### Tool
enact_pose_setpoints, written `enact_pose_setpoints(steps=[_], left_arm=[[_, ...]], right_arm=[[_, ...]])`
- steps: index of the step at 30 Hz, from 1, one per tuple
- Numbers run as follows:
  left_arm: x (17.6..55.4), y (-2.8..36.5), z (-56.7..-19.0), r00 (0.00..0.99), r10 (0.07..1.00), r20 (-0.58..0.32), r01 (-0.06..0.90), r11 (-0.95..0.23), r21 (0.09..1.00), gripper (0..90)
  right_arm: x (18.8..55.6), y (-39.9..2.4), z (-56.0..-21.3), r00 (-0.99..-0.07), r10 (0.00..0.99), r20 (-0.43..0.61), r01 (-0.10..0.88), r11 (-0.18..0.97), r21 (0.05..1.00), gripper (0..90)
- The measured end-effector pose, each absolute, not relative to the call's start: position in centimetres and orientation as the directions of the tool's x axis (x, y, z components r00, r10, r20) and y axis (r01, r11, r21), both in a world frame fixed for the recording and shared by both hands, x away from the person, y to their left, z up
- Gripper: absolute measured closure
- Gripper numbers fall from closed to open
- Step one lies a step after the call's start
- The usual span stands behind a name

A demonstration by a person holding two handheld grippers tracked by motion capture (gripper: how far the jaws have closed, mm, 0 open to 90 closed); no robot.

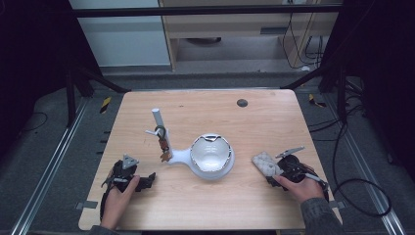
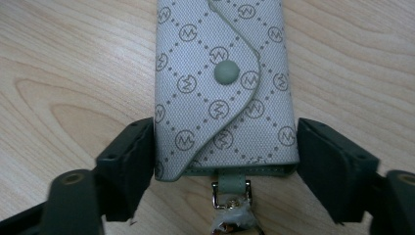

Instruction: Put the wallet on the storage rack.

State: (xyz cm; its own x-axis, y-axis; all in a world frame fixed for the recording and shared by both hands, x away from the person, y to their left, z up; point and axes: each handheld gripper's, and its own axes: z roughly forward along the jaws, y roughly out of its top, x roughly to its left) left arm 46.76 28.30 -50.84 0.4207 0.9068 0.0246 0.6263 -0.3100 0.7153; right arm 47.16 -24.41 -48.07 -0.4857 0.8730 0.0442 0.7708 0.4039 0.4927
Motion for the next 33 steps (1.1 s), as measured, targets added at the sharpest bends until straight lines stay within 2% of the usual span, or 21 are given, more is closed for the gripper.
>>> enact_pose_setpoints(steps=[6,14,21,33], left_arm=[[46.7,28.3,-50.8,0.423,0.906,0.025,0.626,-0.311,0.715,1.4],[46.7,28.3,-50.8,0.423,0.906,0.025,0.624,-0.311,0.717,1.4],[46.7,28.3,-50.9,0.425,0.905,0.027,0.623,-0.314,0.716,1.3],[46.7,28.3,-50.9,0.426,0.904,0.026,0.623,-0.314,0.716,1.1]], right_arm=[[47.1,-24.4,-47.6,-0.515,0.857,0.031,0.754,0.436,0.491,31.1],[46.7,-24.7,-46.2,-0.546,0.838,0.004,0.729,0.472,0.496,32.0],[45.7,-24.7,-41.8,-0.589,0.808,-0.034,0.669,0.511,0.54,32.0],[45.9,-22.9,-37.2,-0.648,0.756,-0.092,0.595,0.578,0.559,32.0]])
